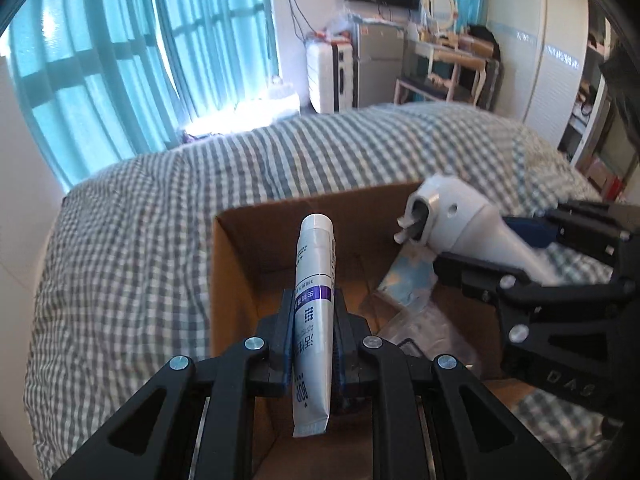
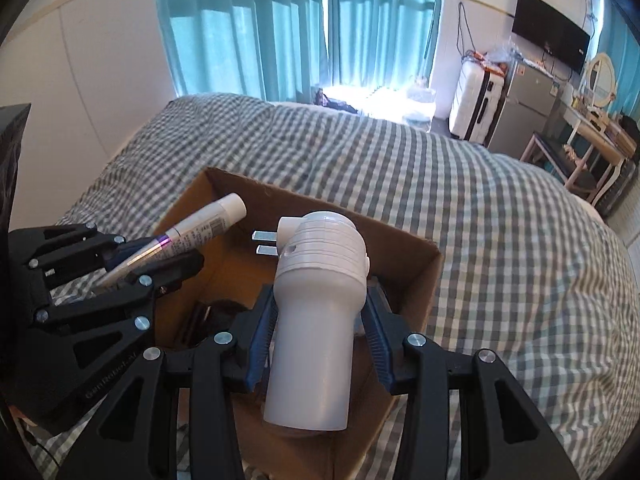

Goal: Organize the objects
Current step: 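Carry the toothpaste tube and white device into the box and release both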

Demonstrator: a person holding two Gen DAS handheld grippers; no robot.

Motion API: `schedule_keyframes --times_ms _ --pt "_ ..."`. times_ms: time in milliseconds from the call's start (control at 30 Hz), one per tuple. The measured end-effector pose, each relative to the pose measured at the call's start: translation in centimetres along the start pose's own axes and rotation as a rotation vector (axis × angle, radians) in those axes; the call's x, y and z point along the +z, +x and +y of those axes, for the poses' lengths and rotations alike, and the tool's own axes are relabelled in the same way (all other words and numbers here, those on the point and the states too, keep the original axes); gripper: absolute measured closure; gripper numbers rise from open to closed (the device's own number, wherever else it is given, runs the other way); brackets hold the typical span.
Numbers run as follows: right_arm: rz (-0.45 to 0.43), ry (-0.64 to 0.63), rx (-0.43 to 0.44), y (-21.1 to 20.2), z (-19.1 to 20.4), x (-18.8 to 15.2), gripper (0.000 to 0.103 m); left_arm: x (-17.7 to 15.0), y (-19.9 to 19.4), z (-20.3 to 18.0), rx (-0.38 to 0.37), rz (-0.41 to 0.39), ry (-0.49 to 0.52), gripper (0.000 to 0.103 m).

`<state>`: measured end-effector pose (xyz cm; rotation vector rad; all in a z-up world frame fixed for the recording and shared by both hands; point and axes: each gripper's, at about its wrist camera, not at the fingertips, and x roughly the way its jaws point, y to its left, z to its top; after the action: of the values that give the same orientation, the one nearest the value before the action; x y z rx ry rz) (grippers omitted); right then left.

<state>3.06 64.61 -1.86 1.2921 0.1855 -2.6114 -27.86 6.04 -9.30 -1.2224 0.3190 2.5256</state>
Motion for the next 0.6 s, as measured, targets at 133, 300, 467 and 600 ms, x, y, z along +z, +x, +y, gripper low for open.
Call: schedule_keyframes --times_ms 133,300,467,600 --pt "0.018 -0.012 0.0 2.0 0.0 -0.4 0.061 -0.5 2.2 0.3 -0.039 0.035 -0.02 0.088" --pt "0.028 -0.014 0.015 3.3 0.1 -0.7 0.06 -1.2 3.3 -0.5 -0.036 0.033 0.022 0.088" --pt "0.009 -0.058 -0.02 2.4 1.0 -0.9 0.06 -1.8 2.1 -0.9 -0.07 -0.003 0.032 0.085" --pt "-0.025 -0.047 -0.025 -0.1 1.1 -0.8 0.044 -1.9 -0.3 -1.2 -0.071 -0.01 0.033 0.065"
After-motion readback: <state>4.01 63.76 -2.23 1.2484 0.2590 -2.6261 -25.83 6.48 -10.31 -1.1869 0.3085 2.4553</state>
